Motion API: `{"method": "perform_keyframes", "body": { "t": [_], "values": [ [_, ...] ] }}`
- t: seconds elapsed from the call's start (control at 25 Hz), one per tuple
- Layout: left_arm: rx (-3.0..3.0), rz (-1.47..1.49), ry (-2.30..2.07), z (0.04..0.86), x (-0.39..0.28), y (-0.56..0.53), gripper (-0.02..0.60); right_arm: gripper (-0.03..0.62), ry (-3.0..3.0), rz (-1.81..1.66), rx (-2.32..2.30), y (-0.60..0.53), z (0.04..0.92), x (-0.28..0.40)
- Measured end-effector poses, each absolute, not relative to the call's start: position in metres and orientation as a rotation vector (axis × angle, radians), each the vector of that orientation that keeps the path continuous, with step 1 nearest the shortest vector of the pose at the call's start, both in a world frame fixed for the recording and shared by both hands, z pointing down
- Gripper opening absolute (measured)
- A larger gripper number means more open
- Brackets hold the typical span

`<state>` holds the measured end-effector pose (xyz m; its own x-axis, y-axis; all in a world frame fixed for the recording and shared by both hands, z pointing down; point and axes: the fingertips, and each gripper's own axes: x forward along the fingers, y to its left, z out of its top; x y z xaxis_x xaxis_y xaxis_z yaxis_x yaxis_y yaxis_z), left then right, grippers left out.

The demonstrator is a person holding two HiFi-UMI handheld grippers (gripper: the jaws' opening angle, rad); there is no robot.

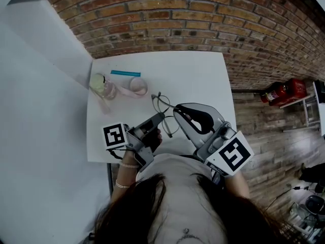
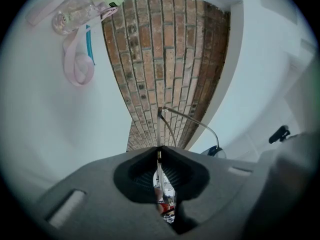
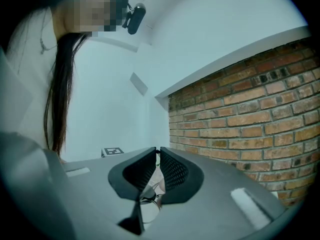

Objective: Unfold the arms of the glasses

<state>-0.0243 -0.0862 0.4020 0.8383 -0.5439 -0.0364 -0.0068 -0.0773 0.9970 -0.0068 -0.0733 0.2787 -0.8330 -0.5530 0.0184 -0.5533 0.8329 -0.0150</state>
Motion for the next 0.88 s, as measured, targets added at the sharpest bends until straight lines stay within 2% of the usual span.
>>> {"method": "perform_keyframes", "body": {
  "t": [0.88],
  "values": [
    [1.592, -0.403, -0.375, 0.41, -0.006, -0.074, 0.021, 0.032, -2.943, 0.005, 0.942, -0.086, 0.277, 0.01]
  ]
}}
